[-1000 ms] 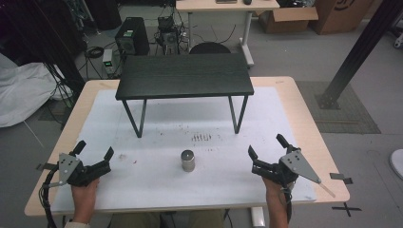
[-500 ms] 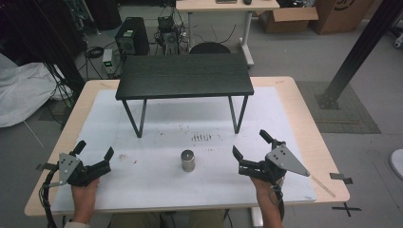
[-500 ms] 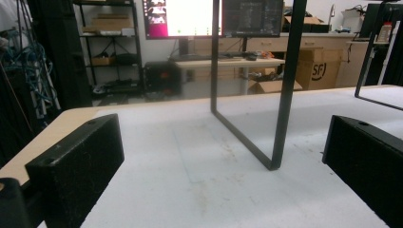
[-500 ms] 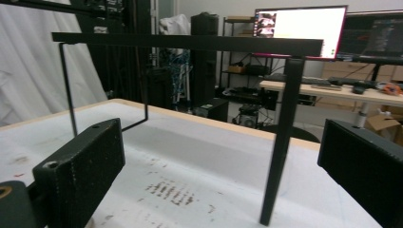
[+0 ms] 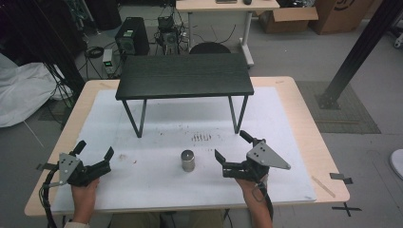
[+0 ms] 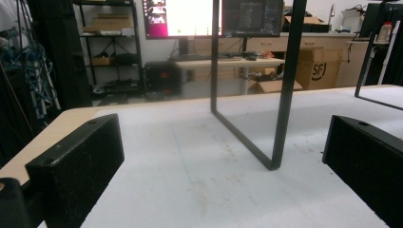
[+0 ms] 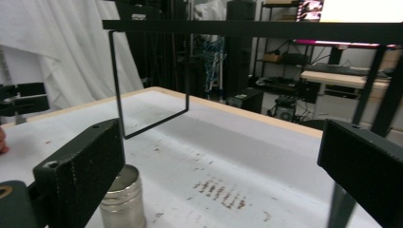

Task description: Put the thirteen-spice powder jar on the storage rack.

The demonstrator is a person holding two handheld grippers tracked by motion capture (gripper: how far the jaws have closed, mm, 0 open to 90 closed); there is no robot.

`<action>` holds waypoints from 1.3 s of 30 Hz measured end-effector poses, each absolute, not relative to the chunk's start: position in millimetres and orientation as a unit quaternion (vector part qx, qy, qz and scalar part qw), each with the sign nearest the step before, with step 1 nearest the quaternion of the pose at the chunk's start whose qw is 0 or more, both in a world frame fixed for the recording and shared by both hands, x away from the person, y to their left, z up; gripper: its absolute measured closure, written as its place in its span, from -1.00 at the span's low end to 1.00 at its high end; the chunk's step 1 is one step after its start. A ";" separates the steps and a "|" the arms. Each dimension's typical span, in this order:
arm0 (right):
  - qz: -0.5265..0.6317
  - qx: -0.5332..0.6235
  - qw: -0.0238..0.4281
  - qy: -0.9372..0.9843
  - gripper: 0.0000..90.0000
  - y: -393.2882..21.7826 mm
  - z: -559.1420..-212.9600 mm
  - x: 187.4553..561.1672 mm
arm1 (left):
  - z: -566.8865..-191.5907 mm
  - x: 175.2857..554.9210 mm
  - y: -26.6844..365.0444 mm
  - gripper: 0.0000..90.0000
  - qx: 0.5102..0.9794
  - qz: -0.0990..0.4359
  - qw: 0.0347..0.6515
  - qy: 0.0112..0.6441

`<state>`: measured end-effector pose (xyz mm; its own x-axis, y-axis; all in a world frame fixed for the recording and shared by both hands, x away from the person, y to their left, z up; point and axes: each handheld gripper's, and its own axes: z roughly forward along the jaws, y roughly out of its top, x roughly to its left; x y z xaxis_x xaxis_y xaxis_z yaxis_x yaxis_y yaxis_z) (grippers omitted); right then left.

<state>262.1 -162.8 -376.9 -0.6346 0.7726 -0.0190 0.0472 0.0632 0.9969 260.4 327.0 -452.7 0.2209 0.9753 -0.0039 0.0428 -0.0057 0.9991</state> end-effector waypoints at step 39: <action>0.572 0.276 0.197 0.747 -0.94 -84.0 -418.0 282.9 | -452.8 260.0 327.2 -0.99 0.562 0.431 0.543 0.452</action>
